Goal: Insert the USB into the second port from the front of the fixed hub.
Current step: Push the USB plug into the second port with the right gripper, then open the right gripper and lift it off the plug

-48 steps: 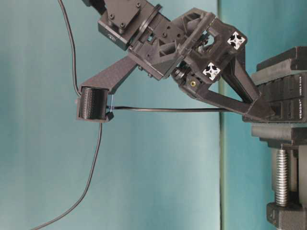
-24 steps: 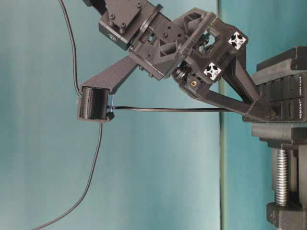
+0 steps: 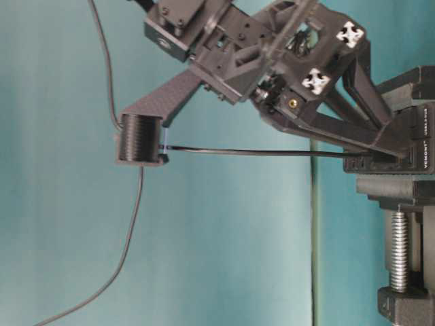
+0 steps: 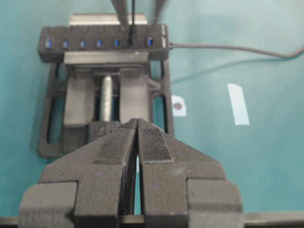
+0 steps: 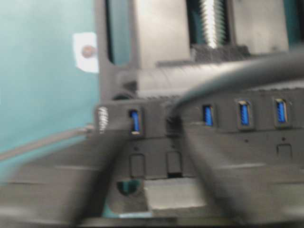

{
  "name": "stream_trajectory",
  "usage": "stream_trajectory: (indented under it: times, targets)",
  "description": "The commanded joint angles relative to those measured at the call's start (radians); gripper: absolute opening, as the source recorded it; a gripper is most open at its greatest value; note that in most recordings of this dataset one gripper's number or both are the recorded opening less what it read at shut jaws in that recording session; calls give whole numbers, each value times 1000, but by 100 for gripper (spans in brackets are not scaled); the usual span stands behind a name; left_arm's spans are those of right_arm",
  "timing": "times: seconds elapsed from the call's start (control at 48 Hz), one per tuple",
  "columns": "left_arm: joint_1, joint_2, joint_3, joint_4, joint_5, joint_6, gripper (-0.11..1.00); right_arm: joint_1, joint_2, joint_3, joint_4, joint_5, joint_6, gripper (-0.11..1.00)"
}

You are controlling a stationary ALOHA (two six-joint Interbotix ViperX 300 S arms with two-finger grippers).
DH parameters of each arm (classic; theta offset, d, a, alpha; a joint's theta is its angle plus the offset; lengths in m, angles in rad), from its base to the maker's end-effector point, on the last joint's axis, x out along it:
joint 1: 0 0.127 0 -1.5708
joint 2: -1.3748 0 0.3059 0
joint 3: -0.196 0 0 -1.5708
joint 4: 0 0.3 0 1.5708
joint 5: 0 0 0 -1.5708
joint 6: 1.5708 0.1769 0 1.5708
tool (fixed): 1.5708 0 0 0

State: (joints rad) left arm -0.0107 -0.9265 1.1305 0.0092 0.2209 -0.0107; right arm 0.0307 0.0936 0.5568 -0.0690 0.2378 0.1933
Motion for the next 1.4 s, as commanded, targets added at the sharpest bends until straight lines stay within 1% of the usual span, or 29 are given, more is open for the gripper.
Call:
stream_trajectory:
  times: [0.0,0.042,0.125,0.375,0.813,1.063,1.376]
  targets:
    - [2,2,-15,2,-11,-2,0,2,-35,-17,8,-5,32,82]
    - [2,-2,-15,2,-11,-2,0,2,-35,-17,8,-3,43,86]
    - [2,-8,-15,2,-11,-2,0,2,-35,-15,6,-8,55,85]
    - [2,-14,-12,2,-11,-3,0,-5,-34,-11,6,-11,52,84]
    - [2,-14,-15,2,-11,-2,0,-23,-48,-9,-11,-9,46,84]
    - [2,-14,-14,2,-9,-2,0,-23,-129,25,-11,-11,46,84]
    - [2,-14,-18,2,-11,2,0,-23,-285,123,-11,-11,43,84]
